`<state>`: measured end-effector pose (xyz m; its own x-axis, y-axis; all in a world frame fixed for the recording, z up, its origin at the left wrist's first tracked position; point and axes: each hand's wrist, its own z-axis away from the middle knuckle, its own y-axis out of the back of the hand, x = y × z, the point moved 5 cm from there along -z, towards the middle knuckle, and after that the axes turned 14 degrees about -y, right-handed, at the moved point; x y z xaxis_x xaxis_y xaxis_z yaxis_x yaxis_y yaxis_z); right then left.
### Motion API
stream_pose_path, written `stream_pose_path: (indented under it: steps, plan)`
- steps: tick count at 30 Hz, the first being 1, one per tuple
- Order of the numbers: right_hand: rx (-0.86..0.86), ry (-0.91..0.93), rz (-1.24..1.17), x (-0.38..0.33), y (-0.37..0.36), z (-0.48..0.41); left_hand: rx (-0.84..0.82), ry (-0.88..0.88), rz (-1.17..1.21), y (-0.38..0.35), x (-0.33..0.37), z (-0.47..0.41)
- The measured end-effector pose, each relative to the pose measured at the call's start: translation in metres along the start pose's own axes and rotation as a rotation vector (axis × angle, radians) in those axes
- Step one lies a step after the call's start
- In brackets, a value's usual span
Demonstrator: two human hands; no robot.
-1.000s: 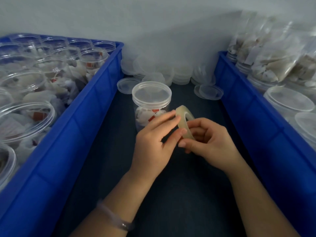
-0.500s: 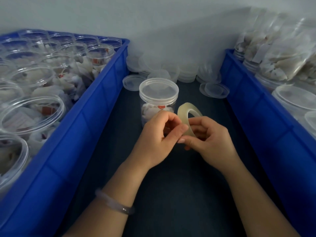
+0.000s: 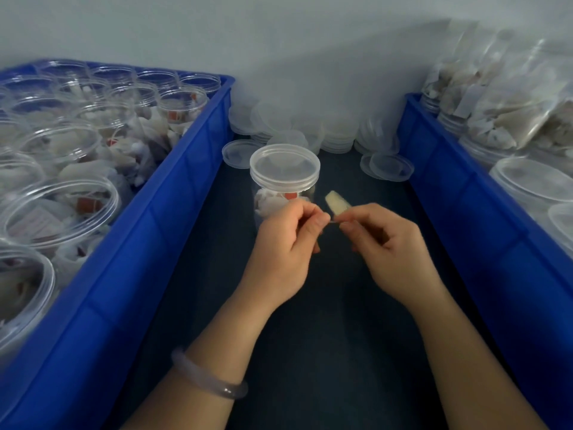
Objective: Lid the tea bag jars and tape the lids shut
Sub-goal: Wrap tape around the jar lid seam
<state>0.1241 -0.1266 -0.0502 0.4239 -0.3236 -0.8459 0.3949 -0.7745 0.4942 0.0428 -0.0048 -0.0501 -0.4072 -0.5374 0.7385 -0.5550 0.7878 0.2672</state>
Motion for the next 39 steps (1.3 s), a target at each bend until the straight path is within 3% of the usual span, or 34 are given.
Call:
stream_pose_path:
  steps: [4,7,13,25,39]
  plan:
    - [0.176,-0.135,0.029,0.01,0.028,-0.01,0.219,-0.134,-0.209,0.027,0.01,-0.005]
    - [0.148,-0.092,0.068,-0.001,0.029,-0.018,0.317,-0.233,-0.335,0.036,0.01,-0.006]
    - [-0.004,-0.028,0.124,-0.022,-0.009,-0.034,0.087,-0.055,-0.233,0.028,-0.032,-0.018]
    - [0.051,-0.059,0.048,-0.019,-0.013,-0.035,0.173,-0.134,-0.13,0.03,-0.039,-0.018]
    - [0.172,-0.035,0.289,-0.034,-0.01,-0.017,0.212,-0.074,-0.13,0.036,-0.026,-0.018]
